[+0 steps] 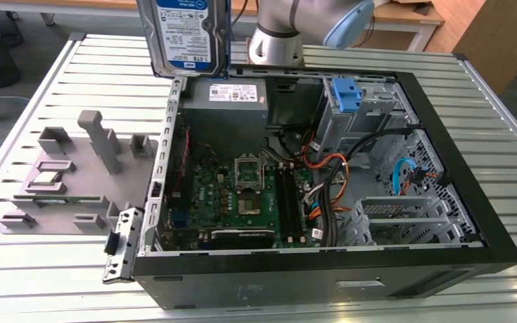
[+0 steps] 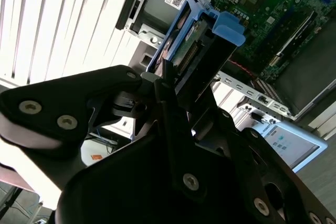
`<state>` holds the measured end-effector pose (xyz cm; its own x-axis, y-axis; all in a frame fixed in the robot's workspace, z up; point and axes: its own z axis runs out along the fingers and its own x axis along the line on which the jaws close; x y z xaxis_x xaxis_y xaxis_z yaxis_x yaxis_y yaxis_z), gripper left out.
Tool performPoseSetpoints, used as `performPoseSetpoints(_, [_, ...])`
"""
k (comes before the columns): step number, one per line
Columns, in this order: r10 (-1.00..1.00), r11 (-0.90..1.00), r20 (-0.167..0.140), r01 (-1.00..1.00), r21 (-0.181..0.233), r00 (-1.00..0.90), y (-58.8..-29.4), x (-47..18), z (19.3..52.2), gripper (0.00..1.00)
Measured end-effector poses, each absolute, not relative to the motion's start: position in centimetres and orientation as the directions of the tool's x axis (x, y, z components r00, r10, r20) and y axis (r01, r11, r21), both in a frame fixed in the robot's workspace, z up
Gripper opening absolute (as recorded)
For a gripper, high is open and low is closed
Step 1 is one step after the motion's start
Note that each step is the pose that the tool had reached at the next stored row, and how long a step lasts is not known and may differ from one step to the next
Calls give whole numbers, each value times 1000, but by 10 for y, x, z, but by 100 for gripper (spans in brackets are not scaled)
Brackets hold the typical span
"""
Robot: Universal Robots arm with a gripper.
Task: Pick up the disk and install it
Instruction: 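Pick up the disk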
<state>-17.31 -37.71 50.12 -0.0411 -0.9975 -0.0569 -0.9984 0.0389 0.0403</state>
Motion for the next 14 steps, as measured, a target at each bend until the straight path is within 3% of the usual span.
performPoseSetpoints(14, [-998, 39, -57, -998, 40, -41, -377, -157, 501, 35])
